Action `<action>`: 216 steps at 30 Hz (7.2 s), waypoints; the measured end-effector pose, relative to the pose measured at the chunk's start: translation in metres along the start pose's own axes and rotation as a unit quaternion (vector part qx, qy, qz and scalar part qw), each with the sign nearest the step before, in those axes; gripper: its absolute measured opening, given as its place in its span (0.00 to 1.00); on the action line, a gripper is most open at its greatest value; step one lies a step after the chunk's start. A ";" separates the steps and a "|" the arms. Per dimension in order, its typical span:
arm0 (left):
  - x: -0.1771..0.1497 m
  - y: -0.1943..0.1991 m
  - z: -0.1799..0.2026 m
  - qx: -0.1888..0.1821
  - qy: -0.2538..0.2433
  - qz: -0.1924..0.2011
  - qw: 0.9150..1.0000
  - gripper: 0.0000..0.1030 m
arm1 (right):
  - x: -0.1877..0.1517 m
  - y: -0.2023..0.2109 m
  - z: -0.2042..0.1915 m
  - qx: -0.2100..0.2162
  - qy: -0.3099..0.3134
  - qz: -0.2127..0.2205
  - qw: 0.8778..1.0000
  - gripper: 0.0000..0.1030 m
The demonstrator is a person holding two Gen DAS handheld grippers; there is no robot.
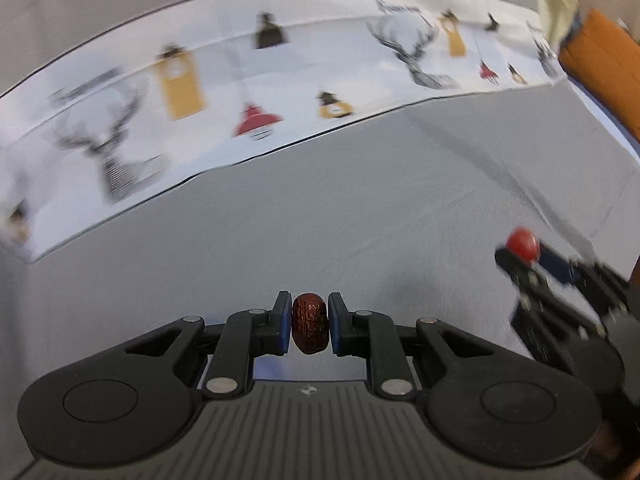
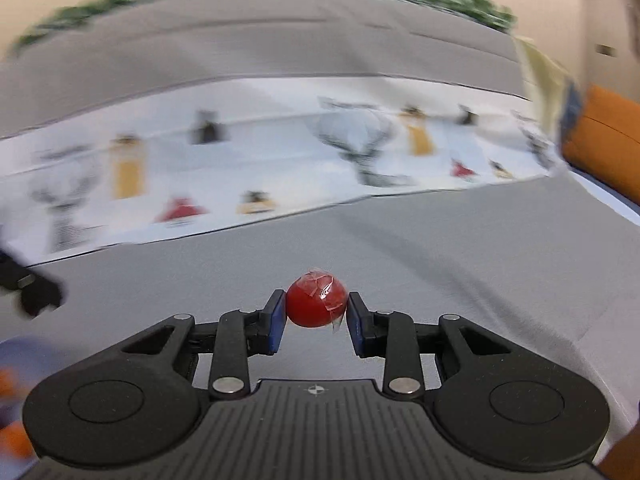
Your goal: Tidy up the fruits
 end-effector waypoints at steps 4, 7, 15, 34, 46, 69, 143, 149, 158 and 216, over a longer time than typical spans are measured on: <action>-0.049 0.062 -0.019 0.020 0.031 0.002 0.999 0.20 | -0.016 0.078 -0.033 0.076 0.019 -0.027 0.997 0.33; -0.086 0.101 -0.028 0.041 0.044 0.000 0.998 0.20 | -0.029 0.132 -0.055 0.118 0.026 -0.038 0.992 0.33; -0.168 0.178 -0.041 0.047 0.106 0.001 0.993 0.20 | -0.036 0.234 -0.116 0.200 0.094 0.004 0.975 0.33; -0.246 0.259 -0.046 0.050 0.174 0.053 0.982 0.20 | -0.060 0.326 -0.153 0.241 0.155 0.027 0.958 0.33; -0.243 0.252 -0.050 0.043 0.173 0.049 0.983 0.20 | -0.064 0.314 -0.156 0.237 0.160 0.009 0.958 0.33; -0.225 0.193 -0.086 0.034 0.195 0.013 0.980 0.20 | -0.084 0.254 -0.172 0.217 0.160 -0.063 0.961 0.33; -0.233 0.177 -0.079 0.153 0.171 0.005 0.973 1.00 | -0.091 0.229 -0.164 0.157 0.155 -0.058 0.974 0.99; -0.232 0.183 -0.073 0.157 0.161 0.013 0.974 1.00 | -0.086 0.238 -0.162 0.154 0.157 -0.046 0.974 0.99; -0.232 0.180 -0.074 0.154 0.153 0.013 0.976 1.00 | -0.088 0.240 -0.162 0.154 0.161 -0.047 0.974 0.99; -0.235 0.174 -0.069 0.157 0.132 0.003 0.979 1.00 | -0.093 0.234 -0.166 0.149 0.162 -0.055 0.974 0.99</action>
Point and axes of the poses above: each gripper's, at about its wrist camera, not at the fingertips, and y roughly against the way its jaws point, z to its right, x to its top, the point moved 10 cm from there along -y, roughly the way its jaws point, and after that the axes turned 10 degrees about -y, right-handed, at the moved point
